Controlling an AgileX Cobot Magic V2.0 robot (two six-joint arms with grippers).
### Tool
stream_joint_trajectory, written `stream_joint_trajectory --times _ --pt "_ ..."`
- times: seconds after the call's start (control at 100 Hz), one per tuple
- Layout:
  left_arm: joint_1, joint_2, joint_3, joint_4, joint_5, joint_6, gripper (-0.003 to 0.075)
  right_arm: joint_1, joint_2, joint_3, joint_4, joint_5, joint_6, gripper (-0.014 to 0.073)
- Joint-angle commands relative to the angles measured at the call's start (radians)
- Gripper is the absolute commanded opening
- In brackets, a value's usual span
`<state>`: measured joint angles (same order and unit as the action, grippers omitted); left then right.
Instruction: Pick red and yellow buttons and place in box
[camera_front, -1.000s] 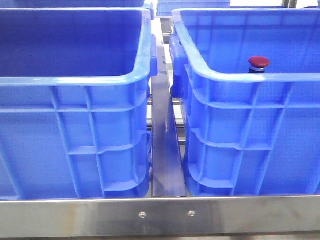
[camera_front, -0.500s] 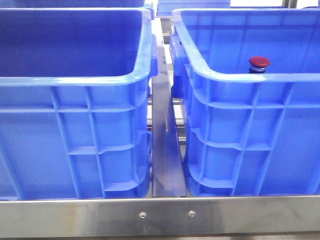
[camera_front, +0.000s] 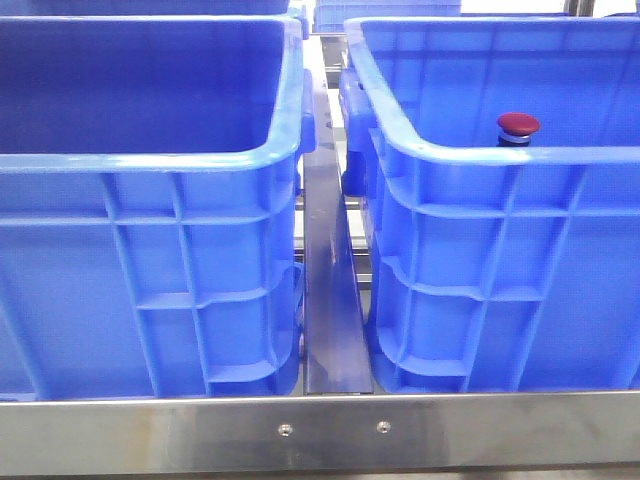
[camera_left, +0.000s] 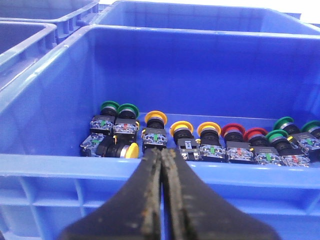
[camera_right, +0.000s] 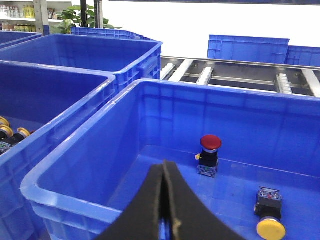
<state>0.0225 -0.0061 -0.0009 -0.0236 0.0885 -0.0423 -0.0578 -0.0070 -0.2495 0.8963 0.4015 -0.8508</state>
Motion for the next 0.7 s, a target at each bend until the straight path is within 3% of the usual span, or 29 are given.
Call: stream_joint_trajectory --times 0.0,0.11,0.21,0.42,0.49,0.57,0.66,0.69 --pt "0.0 -0.03 0.019 -0.006 -0.076 -0.011 -0.002 0.002 0.015 -0.025 0.023 -0.055 -0.007 -0.0102" --pt "0.0 -0.03 0.019 -0.006 -0.076 -0.011 -0.002 0.002 0.015 -0.016 0.003 -0.124 -0.005 -0.0102" --pt "0.0 -0.03 0.019 -0.006 -0.076 -0.011 -0.002 0.002 0.015 0.004 -0.149 -0.221 0.094 -0.0102" --pt "0.0 -0.03 0.019 -0.006 -0.076 -0.011 -0.002 0.048 0.015 0.084 -0.741 -0.425 0.709 -0.0102" --pt "0.0 -0.03 0.019 -0.006 -0.076 -0.011 -0.002 0.051 0.015 0.139 -0.867 -0.503 0.878 -0.0102" --pt "0.0 -0.03 0.019 -0.006 -0.076 -0.011 -0.002 0.051 0.012 0.21 -0.923 -0.542 0.982 -0.0102" --pt "0.0 -0.03 0.019 -0.006 -0.076 -0.011 -0.002 0.051 -0.02 0.289 -0.927 -0.563 0.995 -0.0102" --pt "0.0 -0.03 0.019 -0.006 -0.076 -0.011 -0.002 0.051 -0.028 0.284 -0.933 -0.508 0.995 -0.0102"
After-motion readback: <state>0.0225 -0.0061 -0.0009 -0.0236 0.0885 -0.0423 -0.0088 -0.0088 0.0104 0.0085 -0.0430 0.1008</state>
